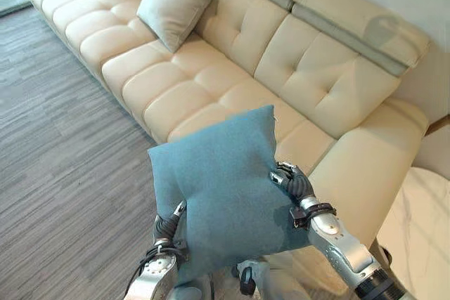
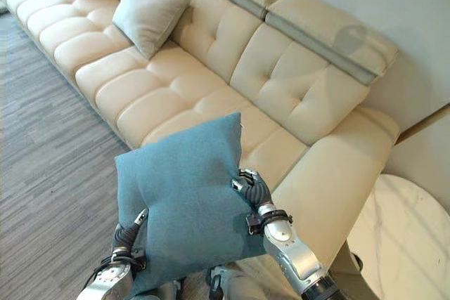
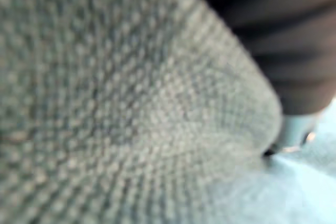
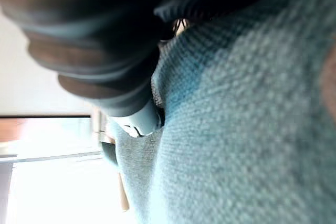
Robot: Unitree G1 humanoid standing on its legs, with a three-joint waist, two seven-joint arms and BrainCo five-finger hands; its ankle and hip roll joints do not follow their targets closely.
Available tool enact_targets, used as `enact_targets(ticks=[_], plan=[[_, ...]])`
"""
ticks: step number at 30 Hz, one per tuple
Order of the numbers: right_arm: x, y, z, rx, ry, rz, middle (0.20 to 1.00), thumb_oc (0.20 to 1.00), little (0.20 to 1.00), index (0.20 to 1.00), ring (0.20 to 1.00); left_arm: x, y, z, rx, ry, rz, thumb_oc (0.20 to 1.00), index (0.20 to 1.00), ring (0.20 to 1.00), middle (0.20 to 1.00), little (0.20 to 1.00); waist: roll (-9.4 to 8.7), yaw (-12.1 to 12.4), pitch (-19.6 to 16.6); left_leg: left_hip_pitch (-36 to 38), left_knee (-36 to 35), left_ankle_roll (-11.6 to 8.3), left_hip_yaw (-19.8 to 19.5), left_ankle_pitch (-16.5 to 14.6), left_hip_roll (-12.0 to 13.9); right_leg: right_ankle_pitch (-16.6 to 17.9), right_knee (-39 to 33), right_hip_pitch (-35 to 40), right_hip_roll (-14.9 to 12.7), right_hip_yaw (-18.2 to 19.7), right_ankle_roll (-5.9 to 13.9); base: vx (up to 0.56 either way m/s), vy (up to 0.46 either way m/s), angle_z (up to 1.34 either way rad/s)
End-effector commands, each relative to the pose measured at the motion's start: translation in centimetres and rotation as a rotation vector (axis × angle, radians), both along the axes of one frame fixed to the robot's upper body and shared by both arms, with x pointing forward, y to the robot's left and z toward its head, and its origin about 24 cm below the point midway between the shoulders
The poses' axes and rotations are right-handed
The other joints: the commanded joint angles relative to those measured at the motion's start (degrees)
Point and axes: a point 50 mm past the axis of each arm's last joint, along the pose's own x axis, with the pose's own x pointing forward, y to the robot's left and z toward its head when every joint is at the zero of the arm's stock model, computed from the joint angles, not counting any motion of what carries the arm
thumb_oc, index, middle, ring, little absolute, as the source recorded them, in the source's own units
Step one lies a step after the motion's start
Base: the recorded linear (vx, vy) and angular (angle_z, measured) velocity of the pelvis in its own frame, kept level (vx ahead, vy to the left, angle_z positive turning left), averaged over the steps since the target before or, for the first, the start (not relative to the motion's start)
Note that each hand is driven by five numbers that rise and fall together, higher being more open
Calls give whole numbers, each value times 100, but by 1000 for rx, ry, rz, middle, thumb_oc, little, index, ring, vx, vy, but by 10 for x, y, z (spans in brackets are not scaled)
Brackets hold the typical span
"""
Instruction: Pick up all the scattered cushions and arrange them neatly on the sofa.
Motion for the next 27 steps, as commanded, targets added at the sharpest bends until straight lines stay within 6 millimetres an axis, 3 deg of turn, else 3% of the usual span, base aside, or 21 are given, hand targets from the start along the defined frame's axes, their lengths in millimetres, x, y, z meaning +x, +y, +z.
enact_targets(ticks=[1,5,7,8,11,12,14,17,19,22,25,26,27], plan=[[-1,35,43,152,-195,162,200,200,200,200,200,29,-55,40,-149,-255,-146,200,200,200,200,200,49,-85,-123,893,1,219,245,326,-45,121,-912,687,0,58,426,199,-126,1],[-1,36,41,148,-189,154,200,200,200,200,200,27,-54,38,-142,-243,-149,200,200,200,200,200,-124,-78,-155,723,-999,489,134,-156,-51,-31,-829,823,-154,257,461,212,-50,-14],[-1,36,39,140,-185,145,200,200,200,200,200,26,-56,37,-145,-236,-143,200,200,200,200,200,-146,-90,-179,729,-1711,438,-137,106,15,-144,-717,881,-184,378,412,194,9,-38],[-1,36,40,140,-185,145,200,200,200,200,200,26,-56,37,-145,-236,-143,200,200,200,200,200,-153,-98,-185,729,-1734,440,-142,127,6,-143,-717,873,-192,372,412,140,17,-42],[0,36,39,134,-184,131,200,200,200,200,200,27,-61,36,-146,-234,-134,200,200,200,200,200,-82,-164,-197,564,-2753,278,-791,1017,239,-320,-577,982,-156,662,314,183,73,-51],[0,36,39,134,-184,131,200,200,200,200,200,27,-61,36,-146,-234,-134,200,200,200,200,200,-82,-162,-193,585,-2789,276,-788,1036,242,-324,-572,984,-155,664,312,239,150,-68],[0,37,37,130,-175,129,200,200,200,200,200,29,-63,36,-138,-233,-136,200,200,200,200,200,-38,-191,-203,527,-3155,139,-1185,1247,345,-394,-521,1098,-160,936,322,192,149,-45],[0,35,35,126,-164,122,200,200,200,200,200,30,-65,34,-137,-226,-132,200,200,200,200,200,17,-231,-224,415,-3176,62,-1394,1257,381,-436,-518,1179,-186,1086,354,182,230,-14],[-4,34,29,112,-139,128,200,200,200,200,200,28,-68,29,-140,-202,-138,200,200,200,200,200,172,-297,-318,453,-3176,91,-1702,1161,264,-478,-563,1323,-283,1352,481,327,478,-22],[-8,33,24,107,-115,124,200,200,200,200,200,27,-69,23,-129,-169,-160,200,200,200,200,200,235,-381,-457,639,-3176,177,-1544,1076,155,-370,-562,1268,-488,1601,652,254,446,-49],[-8,37,17,106,-89,130,200,200,200,200,200,31,-61,20,-71,-154,-205,200,200,200,200,200,200,-346,-494,792,-3176,399,-875,855,112,-194,-432,974,-668,1937,850,132,354,-97],[-8,37,17,106,-89,130,200,200,200,200,200,31,-61,20,-71,-154,-205,200,200,200,200,200,200,-343,-497,789,-3176,398,-872,855,113,-194,-431,969,-668,1939,849,67,235,-172],[-7,37,16,100,-86,130,200,200,200,200,200,35,-57,22,-44,-161,-219,200,200,200,200,200,191,-327,-487,864,-3176,471,-595,763,130,-137,-398,880,-725,1916,894,85,308,-178]])
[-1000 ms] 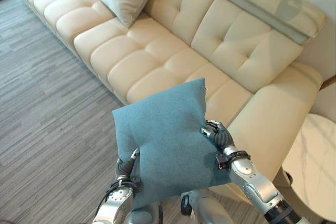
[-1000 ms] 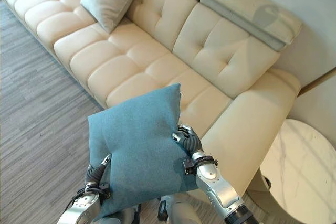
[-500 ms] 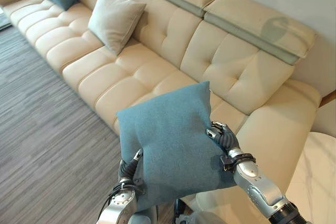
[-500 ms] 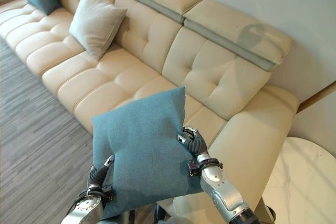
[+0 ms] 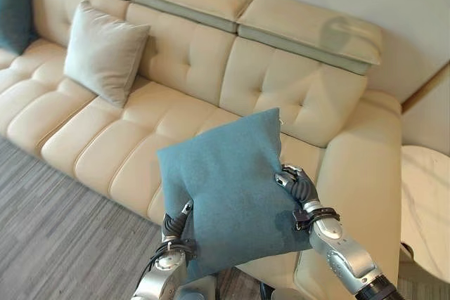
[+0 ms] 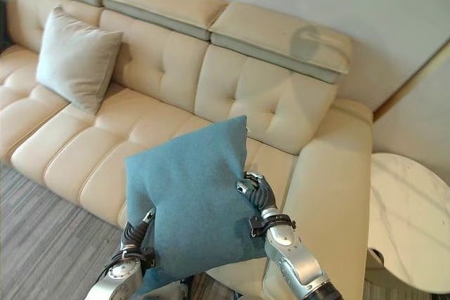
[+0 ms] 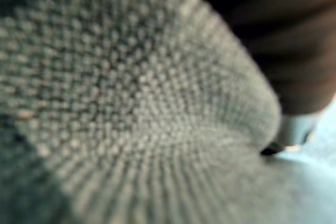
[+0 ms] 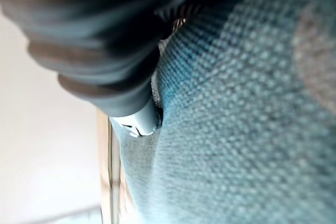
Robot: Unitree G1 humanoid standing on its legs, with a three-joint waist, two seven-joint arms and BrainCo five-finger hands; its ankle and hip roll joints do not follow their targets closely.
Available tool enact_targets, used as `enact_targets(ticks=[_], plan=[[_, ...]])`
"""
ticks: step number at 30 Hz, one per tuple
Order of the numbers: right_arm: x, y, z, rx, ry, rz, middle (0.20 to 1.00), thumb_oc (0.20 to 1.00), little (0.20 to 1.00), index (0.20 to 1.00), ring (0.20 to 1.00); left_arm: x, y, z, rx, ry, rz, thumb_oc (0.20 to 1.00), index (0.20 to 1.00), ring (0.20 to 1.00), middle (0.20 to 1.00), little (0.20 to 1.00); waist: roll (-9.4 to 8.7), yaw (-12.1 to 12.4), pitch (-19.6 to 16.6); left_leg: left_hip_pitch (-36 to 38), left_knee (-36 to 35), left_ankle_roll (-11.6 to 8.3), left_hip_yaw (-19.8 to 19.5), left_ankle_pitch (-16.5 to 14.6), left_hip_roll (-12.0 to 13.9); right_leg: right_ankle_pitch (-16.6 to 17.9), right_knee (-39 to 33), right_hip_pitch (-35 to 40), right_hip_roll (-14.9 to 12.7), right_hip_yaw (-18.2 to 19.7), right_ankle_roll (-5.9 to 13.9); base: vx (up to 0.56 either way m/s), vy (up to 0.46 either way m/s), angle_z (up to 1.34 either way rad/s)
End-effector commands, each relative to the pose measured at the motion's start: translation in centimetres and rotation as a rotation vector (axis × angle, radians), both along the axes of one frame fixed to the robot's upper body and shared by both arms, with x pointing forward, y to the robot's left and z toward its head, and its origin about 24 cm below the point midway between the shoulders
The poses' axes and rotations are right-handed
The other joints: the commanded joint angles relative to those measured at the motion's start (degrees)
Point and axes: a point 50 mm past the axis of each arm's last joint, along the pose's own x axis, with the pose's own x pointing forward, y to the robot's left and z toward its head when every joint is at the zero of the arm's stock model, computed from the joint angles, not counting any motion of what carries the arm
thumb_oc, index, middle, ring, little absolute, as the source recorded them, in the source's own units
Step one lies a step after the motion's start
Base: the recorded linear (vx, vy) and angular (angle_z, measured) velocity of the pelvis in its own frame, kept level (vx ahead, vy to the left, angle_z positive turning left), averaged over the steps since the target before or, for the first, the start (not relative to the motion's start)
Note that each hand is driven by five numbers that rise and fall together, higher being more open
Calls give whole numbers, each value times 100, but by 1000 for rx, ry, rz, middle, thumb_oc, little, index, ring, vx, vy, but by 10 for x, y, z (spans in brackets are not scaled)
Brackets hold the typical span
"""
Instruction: Pick up all the scattered cushions and arrange them neatly on the sofa.
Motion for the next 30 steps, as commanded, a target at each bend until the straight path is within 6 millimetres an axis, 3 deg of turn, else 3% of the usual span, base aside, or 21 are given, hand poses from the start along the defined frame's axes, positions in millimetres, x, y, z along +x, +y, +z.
enact_targets(ticks=[1,2,3,5,6,9,13,15,16,17,19,23,24,25,28,29,30], plan=[[3,37,22,90,-125,147,200,200,200,200,200,43,-39,47,-28,-285,-188,200,200,200,200,200,-116,111,-359,117,-150,-259,483,-482,596,-246,134,-303,-159,-1289,193,95,339,-175],[5,39,24,89,-134,145,200,200,200,200,200,47,-37,50,-19,-301,-176,200,200,200,200,200,-117,147,-384,142,-150,-272,650,-517,617,-208,133,-338,-191,-1718,196,58,213,-176],[5,39,24,90,-134,145,200,200,200,200,200,47,-37,50,-19,-302,-176,200,200,200,200,200,-117,143,-380,145,-150,-272,647,-518,617,-208,131,-332,-191,-1722,196,20,66,-208],[12,43,27,70,-159,141,200,200,200,200,200,56,-32,59,33,-342,-163,200,200,200,200,200,-110,221,-412,325,-150,-346,1054,-682,658,-181,127,-342,-261,-2574,238,69,93,-210],[15,45,29,70,-165,140,200,200,200,200,200,61,-32,62,39,-359,-146,200,200,200,200,200,-109,218,-411,373,-150,-341,1202,-695,642,-126,119,-387,-280,-2762,239,101,103,-126],[23,50,31,73,-169,106,200,200,200,200,200,78,-41,80,57,-442,-135,200,200,200,200,200,-102,147,-321,563,-150,-288,1431,-789,560,-1,-120,-360,-280,-2534,264,116,79,-72],[31,57,37,93,-185,81,200,200,200,200,200,89,-54,93,51,-492,-154,200,200,200,200,200,-64,90,-229,507,-99,-260,1424,-811,524,14,-183,-384,-312,-2491,277,37,8,-11],[44,73,54,108,-239,78,200,200,200,200,200,103,-73,113,57,-572,-182,200,200,200,200,200,-37,77,-86,287,37,-244,1343,-812,503,4,-123,-524,-365,-2477,276,-12,-7,5],[44,73,54,108,-239,78,200,200,200,200,200,103,-73,113,57,-572,-182,200,200,200,200,200,-37,76,-87,285,37,-244,1343,-811,502,5,-124,-526,-365,-2477,276,-141,-12,14],[55,85,75,141,-302,66,200,200,200,200,200,115,-86,131,70,-642,-185,200,200,200,200,200,-35,92,62,-66,226,-207,1288,-765,481,46,-26,-791,-415,-2464,230,-158,-11,16],[65,92,97,145,-380,41,200,200,200,200,200,126,-92,150,110,-722,-166,200,200,200,200,200,-48,120,226,-465,484,-199,1172,-766,487,51,128,-1071,-457,-2421,199,-169,-24,21],[83,99,140,174,-517,-12,200,200,200,200,200,142,-97,167,156,-781,-114,200,200,200,200,200,-73,157,430,-1085,887,-209,1013,-777,478,33,406,-1524,-517,-2389,166,-110,-18,21],[100,62,180,180,-645,-135,200,200,200,200,200,148,-25,260,163,-1127,67,200,200,200,200,200,103,324,577,-1556,1112,-213,836,-747,422,15,623,-1869,-582,-2407,162,-133,-14,18],[100,62,181,180,-647,-135,200,200,200,200,200,147,-25,260,164,-1127,67,200,200,200,200,200,104,310,560,-1601,1128,-208,824,-740,418,19,631,-1903,-588,-2418,159,-101,-4,26],[122,51,255,118,-828,-240,200,200,200,200,200,168,-45,321,305,-1269,21,200,200,200,200,200,128,388,649,-2398,1601,-230,650,-765,427,-148,1220,-2669,-699,-2396,114,-58,0,63],[124,48,269,103,-862,-261,200,200,200,200,200,173,-46,335,374,-1284,19,200,200,200,200,200,142,385,688,-2537,1710,-233,623,-797,442,-193,1337,-2815,-708,-2364,112,-54,13,47],[125,48,271,105,-867,-262,200,200,200,200,200,173,-47,337,373,-1288,18,200,200,200,200,200,138,388,686,-2586,1729,-226,622,-787,439,-187,1352,-2861,-714,-2363,107,-48,31,44]])
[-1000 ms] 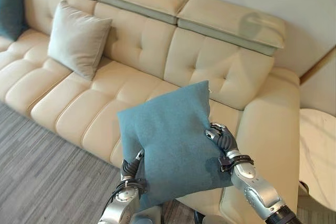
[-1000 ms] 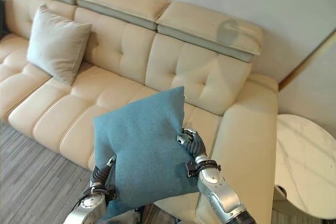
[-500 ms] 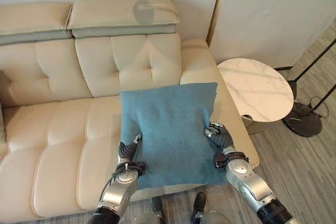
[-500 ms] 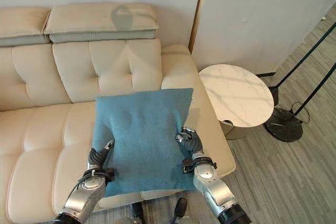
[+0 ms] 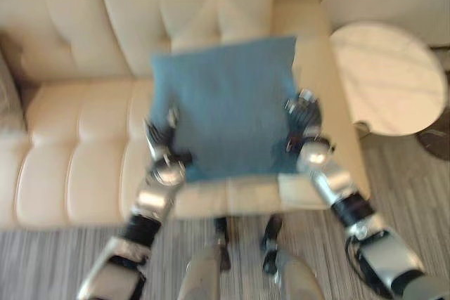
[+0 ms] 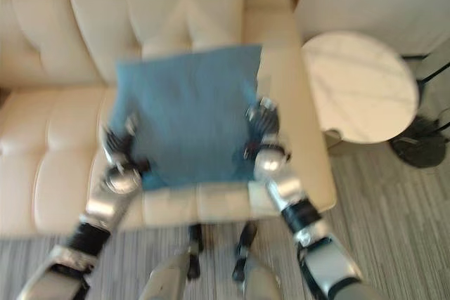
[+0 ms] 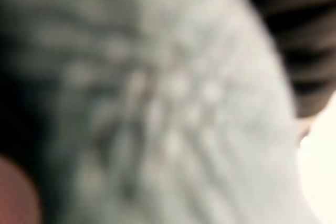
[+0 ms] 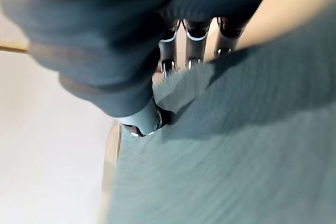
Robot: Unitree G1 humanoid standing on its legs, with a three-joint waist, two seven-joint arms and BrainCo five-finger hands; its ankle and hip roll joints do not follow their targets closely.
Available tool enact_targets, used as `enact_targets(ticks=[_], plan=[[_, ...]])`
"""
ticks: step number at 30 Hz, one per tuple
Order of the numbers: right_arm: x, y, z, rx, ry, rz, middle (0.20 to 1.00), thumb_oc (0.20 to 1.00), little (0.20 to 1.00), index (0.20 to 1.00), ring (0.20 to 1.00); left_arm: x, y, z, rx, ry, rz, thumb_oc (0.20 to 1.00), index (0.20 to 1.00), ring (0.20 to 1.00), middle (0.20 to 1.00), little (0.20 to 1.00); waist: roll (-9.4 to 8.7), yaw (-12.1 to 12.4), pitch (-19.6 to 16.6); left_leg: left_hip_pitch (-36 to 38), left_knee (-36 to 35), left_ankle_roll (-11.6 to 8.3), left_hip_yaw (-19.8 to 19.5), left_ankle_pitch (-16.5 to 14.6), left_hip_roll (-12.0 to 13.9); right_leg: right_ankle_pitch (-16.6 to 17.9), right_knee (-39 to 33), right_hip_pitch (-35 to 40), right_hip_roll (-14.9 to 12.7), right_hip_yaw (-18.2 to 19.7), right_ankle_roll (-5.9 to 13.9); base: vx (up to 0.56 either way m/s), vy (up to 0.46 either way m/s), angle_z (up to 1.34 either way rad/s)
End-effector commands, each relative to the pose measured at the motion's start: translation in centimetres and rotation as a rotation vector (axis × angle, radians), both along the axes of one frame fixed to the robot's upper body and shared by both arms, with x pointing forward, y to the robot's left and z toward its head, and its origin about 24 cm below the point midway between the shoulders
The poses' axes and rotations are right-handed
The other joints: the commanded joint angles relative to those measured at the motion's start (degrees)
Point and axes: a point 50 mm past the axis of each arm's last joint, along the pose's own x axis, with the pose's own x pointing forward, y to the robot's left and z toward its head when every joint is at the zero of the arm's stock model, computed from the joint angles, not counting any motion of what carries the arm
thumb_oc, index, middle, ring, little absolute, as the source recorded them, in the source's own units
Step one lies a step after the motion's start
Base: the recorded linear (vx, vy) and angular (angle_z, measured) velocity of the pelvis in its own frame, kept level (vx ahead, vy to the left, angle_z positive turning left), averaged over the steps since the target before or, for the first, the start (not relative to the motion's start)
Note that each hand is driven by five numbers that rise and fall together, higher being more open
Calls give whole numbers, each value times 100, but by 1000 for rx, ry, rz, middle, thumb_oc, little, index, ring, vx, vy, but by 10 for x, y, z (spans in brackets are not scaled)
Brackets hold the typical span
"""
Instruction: Pick up all the scattered cushions and arrange them neatly on the sofa.
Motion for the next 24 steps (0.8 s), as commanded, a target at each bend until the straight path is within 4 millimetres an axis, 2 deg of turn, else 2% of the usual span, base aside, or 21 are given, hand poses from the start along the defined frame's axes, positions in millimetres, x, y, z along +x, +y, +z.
enact_targets(ticks=[1,2,3,4,5,6,7,9,10,12,13,14,15,16,17,18,19,20,22,23,24], plan=[[-21,53,105,26,-398,154,200,200,200,200,200,0,-34,99,294,-332,-39,200,200,200,200,200,-496,-62,109,-188,982,-225,-255,-1089,-44,-248,-82,-135,-365,942,627,-89,29,37],[-24,40,145,-39,-501,76,200,200,200,200,200,1,-37,146,431,-407,20,200,200,200,200,200,-422,-83,211,-704,1348,-242,-327,-1143,-52,-329,292,-616,-412,1006,641,-90,30,35],[-24,40,148,-38,-506,75,200,200,200,200,200,0,-38,149,432,-412,20,200,200,200,200,200,-423,-82,207,-775,1382,-234,-331,-1135,-55,-326,320,-680,-420,1005,634,-94,47,38],[-30,28,187,-123,-590,-3,200,200,200,200,200,-4,-43,192,553,-475,65,200,200,200,200,200,-351,-113,212,-1246,1678,-240,-388,-1190,-59,-396,665,-1152,-457,1061,637,-47,38,51],[-30,27,191,-122,-599,-5,200,200,200,200,200,-5,-44,196,553,-484,65,200,200,200,200,200,-356,-109,216,-1330,1716,-230,-392,-1181,-63,-394,703,-1233,-468,1061,629,-47,68,62],[-36,17,220,-220,-644,-76,200,200,200,200,200,-9,-47,225,600,-503,90,200,200,200,200,200,-323,-116,208,-1741,1944,-246,-409,-1209,-55,-429,943,-1629,-505,1098,640,-24,39,39],[-37,16,223,-219,-651,-77,200,200,200,200,200,-10,-48,229,600,-510,90,200,200,200,200,200,-321,-116,208,-1812,1968,-237,-413,-1194,-59,-422,967,-1696,-514,1095,632,-19,56,18],[-57,-5,271,-355,-733,-205,200,200,200,200,200,-25,-26,277,745,-523,243,200,200,200,200,200,-276,-82,203,-2390,2204,-265,-437,-1198,-50,-422,1222,-2280,-568,1126,660,12,73,-5],[-70,-21,293,-401,-766,-299,200,200,200,200,200,-32,-13,294,748,-509,304,200,200,200,200,200,-269,-69,227,-2700,2253,-278,-417,-1176,-29,-397,1252,-2561,-608,1132,675,39,75,-9],[-77,-29,304,-411,-786,-350,200,200,200,200,200,-36,-4,301,737,-507,340,200,200,200,200,200,-267,-58,239,-2835,2255,-284,-415,-1139,-44,-388,1284,-2695,-633,1101,677,31,41,-6],[-92,-52,317,-443,-816,-480,200,200,200,200,200,-42,17,309,724,-481,415,1000,1000,1000,1000,1000,-238,-65,256,-2984,2214,-309,-401,-1125,-57,-376,1245,-2831,-664,1099,706,29,56,-1],[-97,-60,322,-492,-818,-553,805,805,805,805,805,-42,25,310,728,-458,435,1000,1000,1000,1000,1000,-220,-64,253,-3075,2201,-303,-400,-1090,-76,-348,1236,-2916,-666,1089,706,35,55,1],[-97,-60,322,-492,-819,-553,805,805,805,805,805,-43,25,310,727,-458,435,1000,1000,1000,1000,1000,-216,-66,241,-3095,2204,-302,-402,-1087,-78,-346,1240,-2935,-668,1089,705,26,58,2],[-109,-84,330,-551,-801,-696,1000,1000,1000,1000,1000,-46,48,312,696,-407,468,1000,1000,1000,1000,1000,-212,-50,264,-3172,2158,-304,-398,-1060,-112,-310,1196,-3025,-675,1093,727,24,33,2],[-109,-84,330,-551,-802,-698,1000,1000,1000,1000,1000,-46,48,313,694,-409,467,1000,1000,1000,1000,1000,-207,-46,263,-3185,2159,-302,-397,-1058,-113,-309,1200,-3041,-677,1096,727,52,65,1],[-118,-105,333,-580,-783,-831,1000,1000,1000,1000,1000,-47,73,307,627,-367,499,1000,1000,1000,1000,1000,-251,-39,313,-3194,2161,-308,-396,-1072,-121,-294,1173,-3060,-677,1120,751,41,49,2],[-120,-116,331,-578,-763,-892,1000,1000,1000,1000,1000,-47,88,301,568,-350,506,1000,1000,1000,1000,1000,-248,-42,337,-3201,2159,-308,-374,-1070,-130,-281,1159,-3076,-672,1137,752,36,51,1],[-120,-116,331,-580,-764,-892,1000,1000,1000,1000,1000,-47,88,301,566,-350,506,1000,1000,1000,1000,1000,-240,-46,321,-3229,2160,-299,-372,-1053,-133,-268,1161,-3102,-676,1136,745,14,32,2],[-123,-138,324,-613,-716,-1036,1000,1000,1000,1000,1000,-45,113,286,467,-309,509,1000,1000,1000,1000,1000,-247,-77,350,-3190,2135,-316,-356,-1074,-144,-245,1071,-3059,-666,1123,768,28,53,1],[-123,-138,324,-614,-716,-1036,1000,1000,1000,1000,1000,-45,113,285,466,-308,509,1000,1000,1000,1000,1000,-242,-82,333,-3214,2135,-306,-354,-1056,-147,-230,1067,-3080,-670,1120,760,40,64,0],[-124,-154,316,-639,-662,-1116,1000,1000,1000,1000,1000,-45,126,276,398,-304,492,1000,1000,1000,1000,1000,-260,-81,341,-3145,2103,-316,-366,-1077,-158,-227,996,-3013,-652,1131,771,9,30,0]])
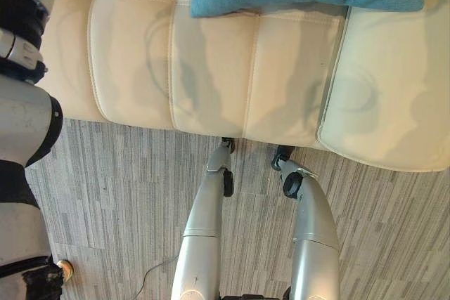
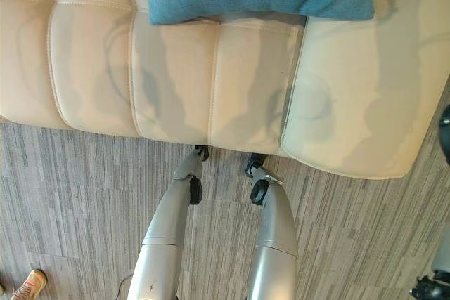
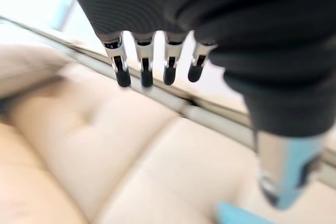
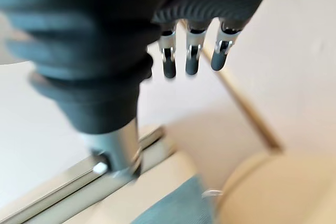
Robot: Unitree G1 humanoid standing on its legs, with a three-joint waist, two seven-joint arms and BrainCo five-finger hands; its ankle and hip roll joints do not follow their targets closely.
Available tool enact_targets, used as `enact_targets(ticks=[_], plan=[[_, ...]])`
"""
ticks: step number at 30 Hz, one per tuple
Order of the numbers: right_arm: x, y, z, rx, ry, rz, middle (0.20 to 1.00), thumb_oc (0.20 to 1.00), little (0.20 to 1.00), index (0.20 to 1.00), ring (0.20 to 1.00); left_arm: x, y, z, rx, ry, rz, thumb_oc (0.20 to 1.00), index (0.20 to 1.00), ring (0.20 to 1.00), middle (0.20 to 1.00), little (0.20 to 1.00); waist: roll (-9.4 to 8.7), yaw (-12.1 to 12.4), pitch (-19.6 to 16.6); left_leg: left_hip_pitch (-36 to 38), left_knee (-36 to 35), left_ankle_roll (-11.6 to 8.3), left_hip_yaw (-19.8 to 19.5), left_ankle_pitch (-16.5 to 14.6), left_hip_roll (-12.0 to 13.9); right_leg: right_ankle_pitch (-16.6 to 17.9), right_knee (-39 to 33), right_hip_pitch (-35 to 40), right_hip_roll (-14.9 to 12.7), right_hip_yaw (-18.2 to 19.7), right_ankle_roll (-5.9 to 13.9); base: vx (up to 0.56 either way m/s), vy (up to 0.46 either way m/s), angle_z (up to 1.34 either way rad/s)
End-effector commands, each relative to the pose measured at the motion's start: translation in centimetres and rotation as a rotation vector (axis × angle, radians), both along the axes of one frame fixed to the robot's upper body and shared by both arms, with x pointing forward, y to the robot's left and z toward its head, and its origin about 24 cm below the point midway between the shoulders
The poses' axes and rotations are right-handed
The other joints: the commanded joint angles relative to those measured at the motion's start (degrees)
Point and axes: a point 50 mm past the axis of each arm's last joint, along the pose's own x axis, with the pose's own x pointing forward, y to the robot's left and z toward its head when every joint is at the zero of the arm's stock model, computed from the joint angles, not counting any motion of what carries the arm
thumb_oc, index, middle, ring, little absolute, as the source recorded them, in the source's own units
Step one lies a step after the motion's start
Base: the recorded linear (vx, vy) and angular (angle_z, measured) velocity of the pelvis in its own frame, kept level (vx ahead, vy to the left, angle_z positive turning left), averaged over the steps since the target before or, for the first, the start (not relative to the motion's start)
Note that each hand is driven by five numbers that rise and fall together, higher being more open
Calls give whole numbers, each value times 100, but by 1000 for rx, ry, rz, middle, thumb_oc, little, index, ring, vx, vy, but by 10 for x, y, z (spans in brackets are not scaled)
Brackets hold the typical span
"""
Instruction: Pick up all the scattered cushions and arrange them neatly on the sofa.
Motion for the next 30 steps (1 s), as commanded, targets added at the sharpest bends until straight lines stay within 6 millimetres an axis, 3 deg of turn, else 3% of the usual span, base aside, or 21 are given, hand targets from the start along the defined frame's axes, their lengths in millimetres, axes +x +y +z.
enact_targets(ticks=[1,5,11,12,13,15,16,18,19,21,22,23,25,26,27,28,29,30], plan=[[-24,-25,11,28,-92,-179,1000,1000,1000,1000,1000,-15,19,9,-101,-92,-15,1000,1000,1000,1000,1000,31,71,-195,319,577,-420,-33,-1213,58,392,-1234,626,-152,222,751,19,37,-1],[-18,-36,-2,49,-49,-219,1000,1000,1000,1000,1000,-13,34,-6,-260,-135,-110,1000,1000,1000,1000,1000,-13,24,-214,503,446,-426,-37,-1211,45,476,-1482,796,-127,256,778,0,0,0],[15,-35,-46,107,66,-92,1000,1000,1000,1000,1000,-5,54,-41,-424,-138,-222,1000,1000,1000,1000,1000,-64,-45,-179,1156,110,-428,59,-1179,53,627,-1920,1414,-7,280,796,-14,29,-12],[33,-30,-72,128,127,-19,1000,1000,1000,1000,1000,-1,61,-61,-457,-108,-234,1000,1000,1000,1000,1000,-62,-84,-195,1422,10,-423,102,-1190,45,648,-2051,1684,33,278,789,-13,14,-17],[33,-30,-73,129,130,-18,1000,1000,1000,1000,1000,-1,61,-62,-455,-105,-233,1000,1000,1000,1000,1000,-71,-85,-197,1444,-4,-423,102,-1185,43,654,-2068,1708,34,275,789,5,14,-17],[56,-22,-126,163,246,111,1000,1000,1000,1000,1000,1,69,-95,-423,-46,-227,1000,1000,1000,1000,1000,-66,-100,-183,1983,-210,-429,120,-1219,23,661,-2320,2261,103,250,799,10,2,-17],[56,-22,-130,163,251,111,1000,1000,1000,1000,1000,2,69,-97,-422,-40,-224,1000,1000,1000,1000,1000,-75,-106,-199,2001,-226,-420,123,-1197,17,683,-2347,2285,100,243,793,19,5,-15],[66,-11,-189,208,342,227,1000,1000,1000,1000,1000,0,77,-151,-418,47,-208,1000,1000,1000,1000,1000,-96,-112,-212,2613,-512,-403,167,-1188,-13,741,-2657,2916,153,184,809,21,7,-12],[66,-11,-190,208,344,227,1000,1000,1000,1000,1000,0,77,-151,-418,49,-207,1000,1000,1000,1000,1000,-95,-118,-223,2613,-522,-402,165,-1180,-16,748,-2668,2919,151,181,809,62,4,-22],[65,-6,-262,233,514,286,1000,1000,1000,1000,1000,-11,87,-223,-456,183,-182,1000,1000,1000,1000,1000,-103,-85,-342,3353,-949,-413,185,-1160,-46,796,-3040,3647,234,100,860,92,-6,-27],[65,-6,-263,232,517,287,1000,1000,1000,1000,1000,-12,87,-224,-456,186,-180,1000,1000,1000,1000,1000,-106,-100,-359,3353,-973,-405,184,-1129,-57,823,-3070,3653,228,92,856,99,-13,-24],[56,-7,-308,288,627,335,1000,1000,1000,1000,1000,-24,86,-267,-472,278,-180,1000,1000,1000,1000,1000,-108,-90,-425,3798,-1218,-395,180,-1119,-77,853,-3272,4082,250,53,879,85,8,-16],[46,6,-355,389,720,432,1000,1000,1000,1000,1000,-37,76,-328,-567,408,-192,1000,1000,1000,1000,1000,-125,-122,-577,4229,-1515,-373,250,-1050,-79,932,-3474,4461,289,-12,927,122,17,-5],[36,12,-393,496,790,479,1000,1000,1000,1000,1000,-50,65,-369,-638,502,-198,1000,1000,1000,1000,1000,-134,-129,-727,4625,-1811,-347,274,-973,-98,996,-3727,4812,320,-53,940,113,31,1],[29,11,-412,534,850,484,1000,1000,1000,1000,1000,-60,59,-388,-672,539,-212,1000,1000,1000,1000,1000,-130,-130,-799,4829,-1999,-342,293,-930,-102,1042,-3847,4976,337,-74,965,121,54,-4],[16,10,-438,593,920,485,1000,1000,1000,1000,1000,-81,51,-422,-772,599,-213,1000,1000,1000,1000,1000,-119,-120,-971,5156,-2276,-347,324,-882,-97,1093,-4082,5272,375,-116,992,67,56,-8],[9,8,-454,622,979,482,1000,1000,1000,1000,1000,-91,45,-438,-811,634,-212,1000,1000,1000,1000,1000,-120,-118,-1053,5340,-2444,-358,358,-834,-96,1134,-4195,5410,402,-133,1010,45,41,-9],[9,8,-454,622,980,481,1000,1000,1000,1000,1000,-92,45,-438,-811,635,-211,1000,1000,1000,1000,1000,-119,-120,-1060,5346,-2468,-355,360,-814,-100,1153,-4219,5416,403,-135,1007,8,45,-6]])
